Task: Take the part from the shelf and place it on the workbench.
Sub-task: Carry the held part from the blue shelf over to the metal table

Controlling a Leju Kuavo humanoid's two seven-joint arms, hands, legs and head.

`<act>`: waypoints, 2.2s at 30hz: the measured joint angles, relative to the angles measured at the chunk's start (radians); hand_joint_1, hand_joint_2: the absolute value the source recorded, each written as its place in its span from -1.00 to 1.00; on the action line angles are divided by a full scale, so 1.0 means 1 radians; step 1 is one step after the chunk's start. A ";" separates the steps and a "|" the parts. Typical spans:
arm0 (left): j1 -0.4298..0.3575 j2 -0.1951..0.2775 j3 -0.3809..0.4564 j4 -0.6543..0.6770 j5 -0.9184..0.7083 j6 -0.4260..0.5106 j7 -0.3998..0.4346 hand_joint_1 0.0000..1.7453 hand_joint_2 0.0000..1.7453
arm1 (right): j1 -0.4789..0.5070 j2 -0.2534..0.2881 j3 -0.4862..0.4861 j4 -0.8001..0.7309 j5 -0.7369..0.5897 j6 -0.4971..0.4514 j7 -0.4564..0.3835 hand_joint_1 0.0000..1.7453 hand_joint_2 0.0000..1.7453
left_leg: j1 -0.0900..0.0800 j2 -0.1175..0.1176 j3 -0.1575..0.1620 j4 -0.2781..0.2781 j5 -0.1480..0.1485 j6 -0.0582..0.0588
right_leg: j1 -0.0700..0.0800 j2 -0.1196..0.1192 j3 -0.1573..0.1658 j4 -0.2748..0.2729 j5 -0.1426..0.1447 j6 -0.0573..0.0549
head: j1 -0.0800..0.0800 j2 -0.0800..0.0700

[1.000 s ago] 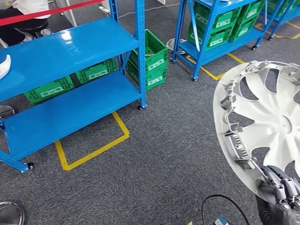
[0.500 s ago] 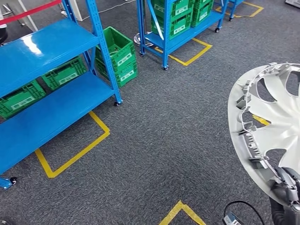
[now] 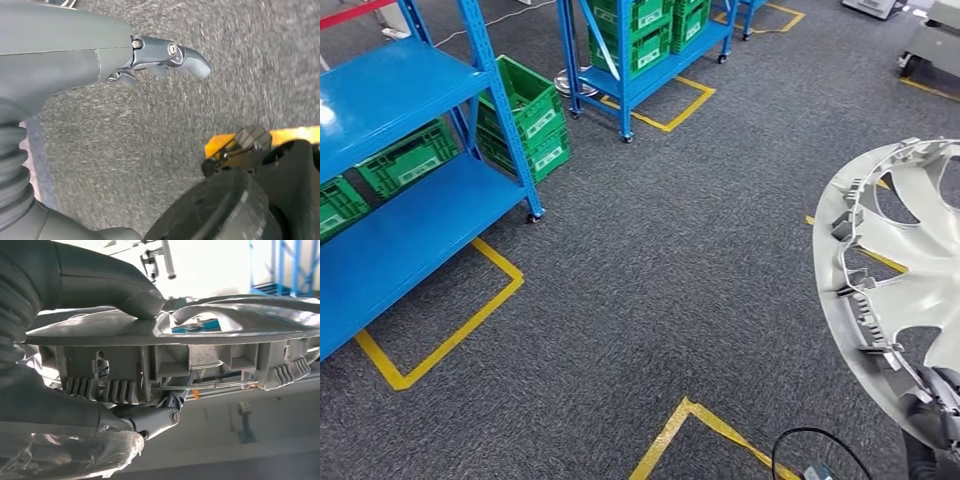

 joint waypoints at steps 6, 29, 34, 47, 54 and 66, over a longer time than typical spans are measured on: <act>-0.001 0.002 0.000 0.000 -0.006 -0.001 0.003 -1.00 1.00 | 0.000 0.001 -0.022 0.000 0.008 0.000 0.001 1.00 1.00 | -0.005 0.063 -0.060 0.013 0.052 -0.022 | 0.007 -0.062 0.247 -0.265 0.051 -0.004 | -0.001 0.000; 0.001 -0.003 0.000 0.002 -0.013 -0.004 0.012 -1.00 1.00 | 0.012 0.026 -0.081 0.008 0.012 0.000 0.000 1.00 1.00 | -0.014 -0.021 0.051 -0.034 -0.017 0.012 | 0.016 0.012 -0.018 -0.100 0.055 -0.019 | 0.004 0.000; -0.002 -0.002 0.000 0.002 -0.020 -0.004 0.013 -1.00 1.00 | 0.010 0.031 -0.088 0.017 0.009 0.000 0.001 1.00 1.00 | -0.012 0.046 -0.017 -0.020 0.026 -0.010 | -0.017 -0.026 0.089 -0.079 0.108 0.018 | 0.004 0.000; 0.006 -0.004 0.000 0.002 -0.023 -0.009 0.002 -1.00 1.00 | 0.008 0.045 -0.097 0.025 0.008 0.000 0.005 1.00 1.00 | -0.010 -0.031 -0.168 0.299 -0.091 -0.030 | 0.018 0.030 0.188 -0.297 0.091 -0.074 | -0.007 0.000; 0.009 -0.005 0.000 0.003 -0.023 -0.010 -0.005 -1.00 1.00 | 0.004 0.049 -0.098 0.030 0.009 0.000 0.010 1.00 1.00 | -0.021 -0.101 -0.057 0.037 0.062 0.013 | 0.022 0.116 0.180 -0.297 0.089 -0.066 | -0.007 0.000; 0.006 -0.006 0.001 0.004 -0.023 -0.023 -0.009 -1.00 1.00 | -0.002 0.051 -0.098 0.047 0.007 0.000 0.009 1.00 1.00 | 0.006 0.009 0.041 -0.032 -0.030 -0.038 | -0.015 -0.043 0.045 -0.235 0.173 0.016 | 0.017 0.000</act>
